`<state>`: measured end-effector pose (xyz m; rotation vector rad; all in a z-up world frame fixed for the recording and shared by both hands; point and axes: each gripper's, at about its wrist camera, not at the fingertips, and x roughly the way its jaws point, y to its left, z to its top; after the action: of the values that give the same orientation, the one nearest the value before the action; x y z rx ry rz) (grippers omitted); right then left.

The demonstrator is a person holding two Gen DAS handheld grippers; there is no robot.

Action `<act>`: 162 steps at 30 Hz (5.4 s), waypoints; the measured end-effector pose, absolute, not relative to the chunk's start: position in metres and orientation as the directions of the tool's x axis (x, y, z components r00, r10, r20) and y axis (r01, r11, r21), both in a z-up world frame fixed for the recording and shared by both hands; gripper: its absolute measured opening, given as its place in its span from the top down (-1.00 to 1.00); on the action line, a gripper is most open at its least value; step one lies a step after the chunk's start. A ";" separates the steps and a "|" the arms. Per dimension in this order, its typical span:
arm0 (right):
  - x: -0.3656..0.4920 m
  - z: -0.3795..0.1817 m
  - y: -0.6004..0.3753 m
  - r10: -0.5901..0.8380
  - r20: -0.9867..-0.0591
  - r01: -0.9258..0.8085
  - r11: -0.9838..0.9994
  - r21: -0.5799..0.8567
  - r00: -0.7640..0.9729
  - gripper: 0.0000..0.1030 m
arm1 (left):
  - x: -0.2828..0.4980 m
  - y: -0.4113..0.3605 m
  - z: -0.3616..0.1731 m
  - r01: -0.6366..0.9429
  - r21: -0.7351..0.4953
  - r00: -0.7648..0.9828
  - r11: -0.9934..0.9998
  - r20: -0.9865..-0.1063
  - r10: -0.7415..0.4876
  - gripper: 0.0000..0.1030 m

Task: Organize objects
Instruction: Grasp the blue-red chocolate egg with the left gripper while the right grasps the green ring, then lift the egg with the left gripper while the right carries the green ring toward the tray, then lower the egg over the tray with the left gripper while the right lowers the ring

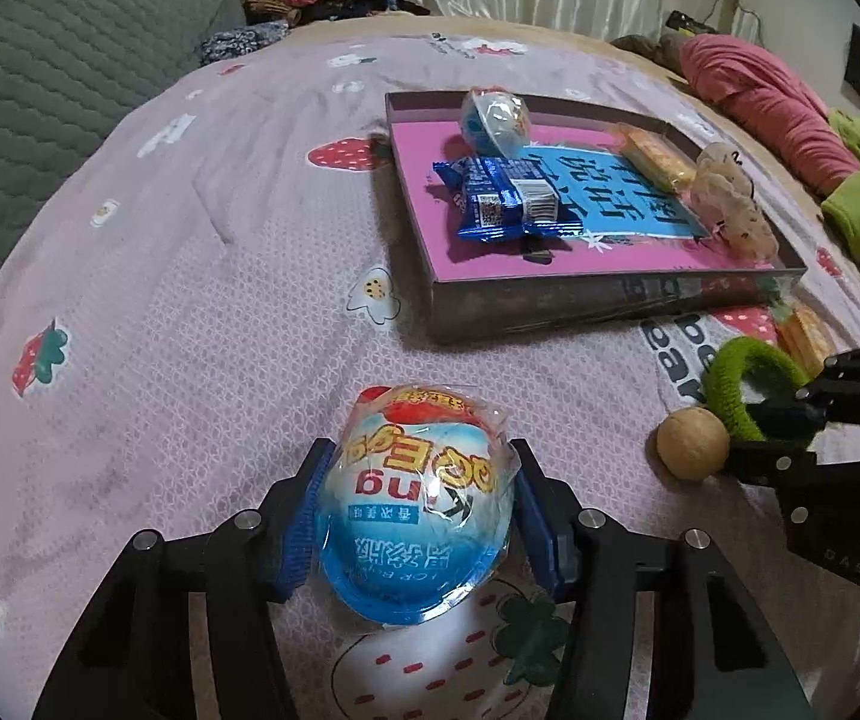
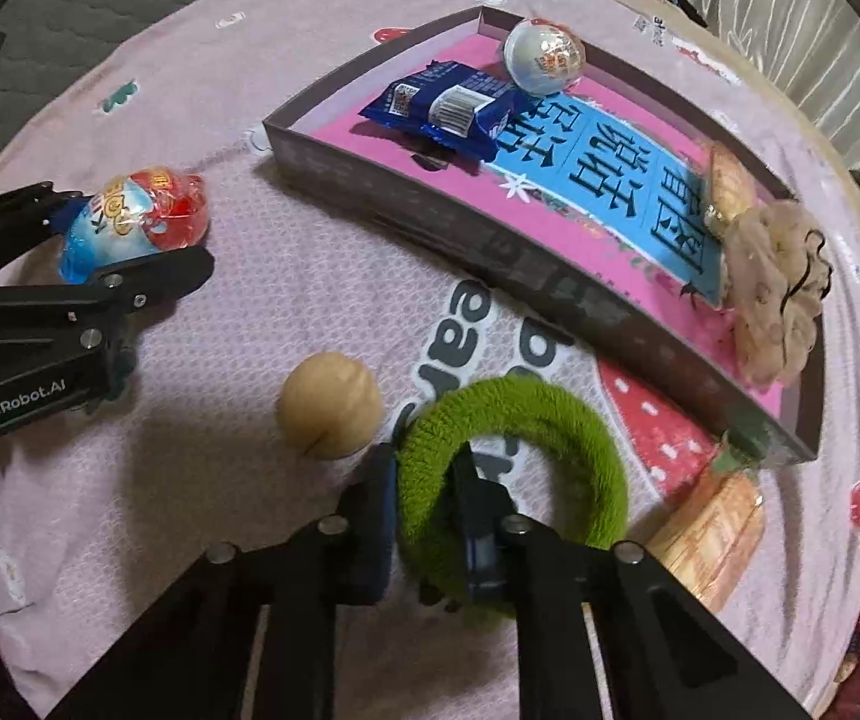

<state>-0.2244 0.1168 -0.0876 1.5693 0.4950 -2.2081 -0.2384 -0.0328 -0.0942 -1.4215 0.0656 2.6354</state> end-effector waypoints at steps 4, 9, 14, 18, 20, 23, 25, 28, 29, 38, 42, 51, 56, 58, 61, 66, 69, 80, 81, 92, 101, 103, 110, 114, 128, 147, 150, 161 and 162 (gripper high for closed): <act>-0.213 -0.082 0.123 -0.151 -0.940 0.493 -0.870 -0.020 -0.305 0.73 | -0.233 -0.033 -0.091 -0.149 -0.035 -0.547 -0.988 -0.830 0.112 -0.12; -0.189 -0.074 0.129 -0.184 -0.928 0.499 -0.866 -0.003 -0.325 0.74 | -0.221 -0.036 -0.086 -0.137 -0.043 -0.552 -0.990 -0.826 0.113 -0.12; -0.169 -0.068 0.133 -0.209 -0.917 0.507 -0.862 0.009 -0.340 0.74 | -0.204 -0.035 -0.083 -0.127 -0.029 -0.561 -0.991 -0.822 0.096 -0.12; -0.147 -0.053 0.138 -0.280 -0.891 0.498 -0.864 0.072 -0.357 0.74 | -0.185 -0.034 -0.072 -0.128 -0.017 -0.577 -0.992 -0.812 0.088 -0.12; -0.138 -0.046 0.138 -0.303 -0.877 0.498 -0.863 0.087 -0.373 0.74 | -0.175 -0.034 -0.063 -0.123 -0.011 -0.594 -0.992 -0.800 0.082 -0.12; -0.127 -0.035 0.139 -0.332 -0.855 0.494 -0.863 0.104 -0.399 0.74 | -0.160 -0.030 -0.048 -0.123 -0.002 -0.618 -0.992 -0.783 0.078 -0.12; -0.120 -0.025 0.139 -0.347 -0.837 0.488 -0.865 0.113 -0.422 0.74 | -0.148 -0.026 -0.037 -0.127 -0.005 -0.632 -0.992 -0.770 0.085 -0.12; -0.110 -0.009 0.144 -0.386 -0.807 0.476 -0.866 0.151 -0.447 0.74 | -0.128 -0.024 -0.022 -0.126 -0.009 -0.654 -0.992 -0.751 0.090 -0.12; -0.106 -0.005 0.144 -0.392 -0.799 0.473 -0.867 0.156 -0.455 0.74 | -0.122 -0.024 -0.017 -0.126 -0.007 -0.660 -0.992 -0.746 0.089 -0.12; -0.067 0.036 0.156 -0.448 -0.702 0.448 -0.871 0.203 -0.553 0.74 | -0.075 -0.017 0.018 -0.104 0.014 -0.716 -0.994 -0.696 0.065 -0.12; -0.052 0.053 0.160 -0.445 -0.669 0.437 -0.878 0.196 -0.595 0.74 | -0.061 -0.014 0.027 -0.108 0.018 -0.729 -0.994 -0.681 0.067 -0.12; -0.041 0.076 0.162 -0.449 -0.617 0.435 -0.881 0.185 -0.647 0.74 | -0.049 -0.008 0.043 -0.112 0.031 -0.750 -0.993 -0.658 0.065 -0.12; -0.035 0.087 0.163 -0.445 -0.591 0.429 -0.886 0.178 -0.673 0.74 | -0.043 -0.009 0.052 -0.102 0.029 -0.766 -0.994 -0.640 0.060 -0.13; -0.033 0.089 0.164 -0.443 -0.585 0.421 -0.888 0.184 -0.679 0.74 | -0.040 -0.011 0.055 -0.096 0.021 -0.769 -0.995 -0.636 0.061 -0.13; -0.032 0.091 0.165 -0.434 -0.590 0.412 -0.893 0.182 -0.681 0.74 | -0.039 -0.012 0.057 -0.085 0.027 -0.771 -0.996 -0.635 0.049 -0.13; -0.029 0.094 0.166 -0.419 -0.585 0.400 -0.901 0.171 -0.694 0.74 | -0.038 -0.012 0.062 -0.074 0.018 -0.777 -0.997 -0.628 0.046 -0.13; -0.027 0.096 0.167 -0.417 -0.582 0.397 -0.902 0.170 -0.698 0.74 | -0.037 -0.010 0.065 -0.072 0.027 -0.778 -0.997 -0.627 0.039 -0.13; -0.030 0.113 0.176 -0.390 -0.572 0.391 -0.911 0.127 -0.722 0.74 | -0.045 0.003 0.087 -0.094 0.038 -0.795 -0.995 -0.604 0.052 -0.13; -0.033 0.115 0.176 -0.389 -0.571 0.392 -0.912 0.125 -0.723 0.74 | -0.047 0.005 0.088 -0.094 0.042 -0.795 -0.995 -0.604 0.050 -0.13; -0.064 0.135 0.173 -0.376 -0.575 0.404 -0.911 0.083 -0.727 0.74 | -0.087 0.010 0.114 -0.087 0.049 -0.806 -0.995 -0.591 0.042 -0.13; -0.093 0.145 0.165 -0.373 -0.575 0.414 -0.908 0.064 -0.728 0.73 | -0.120 0.012 0.125 -0.090 0.040 -0.812 -0.995 -0.582 0.050 -0.13; -0.099 0.145 0.163 -0.371 -0.579 0.416 -0.907 0.060 -0.726 0.73 | -0.126 0.012 0.126 -0.088 0.043 -0.810 -0.995 -0.584 0.046 -0.13; -0.119 0.144 0.159 -0.375 -0.583 0.419 -0.906 0.064 -0.721 0.73 | -0.150 0.013 0.128 -0.085 0.037 -0.811 -0.996 -0.584 0.048 -0.13; -0.130 0.147 0.159 -0.375 -0.579 0.417 -0.907 0.066 -0.724 0.73 | -0.163 0.015 0.133 -0.088 0.044 -0.814 -0.995 -0.578 0.047 -0.13; -0.181 0.146 0.161 -0.363 -0.586 0.411 -0.910 0.055 -0.725 0.73 | -0.215 0.023 0.141 -0.096 0.046 -0.827 -0.994 -0.560 0.054 -0.13; -0.260 0.057 0.164 -0.291 -0.673 0.369 -0.929 0.028 -0.680 0.73 | -0.298 0.038 0.035 -0.113 0.031 -0.763 -0.993 -0.643 0.067 -0.13; -0.269 0.038 0.166 -0.289 -0.687 0.368 -0.929 0.034 -0.666 0.73 | -0.308 0.042 0.014 -0.113 0.031 -0.749 -0.993 -0.659 0.065 -0.13; -0.294 -0.009 0.168 -0.306 -0.712 0.362 -0.929 0.077 -0.633 0.73 | -0.327 0.041 -0.032 -0.098 -0.006 -0.737 -0.995 -0.672 0.076 -0.13; -0.296 -0.013 0.169 -0.304 -0.714 0.360 -0.930 0.078 -0.630 0.73 | -0.328 0.040 -0.036 -0.098 -0.014 -0.732 -0.995 -0.676 0.082 -0.13</act>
<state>-0.2963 0.1686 -0.0128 1.0958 0.1016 -2.5432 -0.3283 0.0397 -0.0358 -1.1051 0.0339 2.8367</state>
